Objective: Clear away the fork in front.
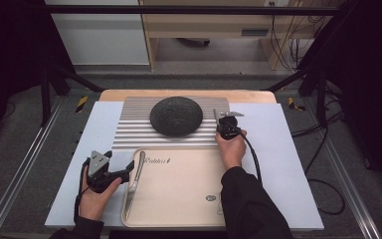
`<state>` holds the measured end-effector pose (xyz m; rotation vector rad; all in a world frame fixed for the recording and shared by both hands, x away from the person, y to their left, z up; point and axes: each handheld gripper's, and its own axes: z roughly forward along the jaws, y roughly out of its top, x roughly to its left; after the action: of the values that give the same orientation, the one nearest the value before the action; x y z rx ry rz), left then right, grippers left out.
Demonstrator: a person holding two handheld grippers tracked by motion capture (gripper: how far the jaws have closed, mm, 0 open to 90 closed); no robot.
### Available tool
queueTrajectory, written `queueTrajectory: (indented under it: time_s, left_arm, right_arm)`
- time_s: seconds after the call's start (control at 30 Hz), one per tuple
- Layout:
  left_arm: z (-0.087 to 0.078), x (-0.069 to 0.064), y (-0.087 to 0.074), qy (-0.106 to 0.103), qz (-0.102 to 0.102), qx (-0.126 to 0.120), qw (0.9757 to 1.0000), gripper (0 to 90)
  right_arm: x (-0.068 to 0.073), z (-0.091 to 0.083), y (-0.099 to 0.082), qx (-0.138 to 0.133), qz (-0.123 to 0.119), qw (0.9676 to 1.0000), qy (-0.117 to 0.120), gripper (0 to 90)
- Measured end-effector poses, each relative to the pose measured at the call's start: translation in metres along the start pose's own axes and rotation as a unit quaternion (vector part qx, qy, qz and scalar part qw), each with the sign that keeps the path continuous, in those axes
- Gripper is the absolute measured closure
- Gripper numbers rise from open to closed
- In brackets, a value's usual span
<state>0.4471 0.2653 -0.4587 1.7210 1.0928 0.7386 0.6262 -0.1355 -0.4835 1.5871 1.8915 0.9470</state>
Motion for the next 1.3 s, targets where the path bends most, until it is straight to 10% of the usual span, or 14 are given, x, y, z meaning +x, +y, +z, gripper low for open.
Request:
queueTrajectory:
  time_s: [1.3]
  left_arm:
    - [0.000,0.001,0.000,0.002,0.001,0.003,1.0000,10.1]
  right_arm:
    - [-0.012,-0.019,0.001,-0.007,-0.004,0.9994,0.034,87.6]
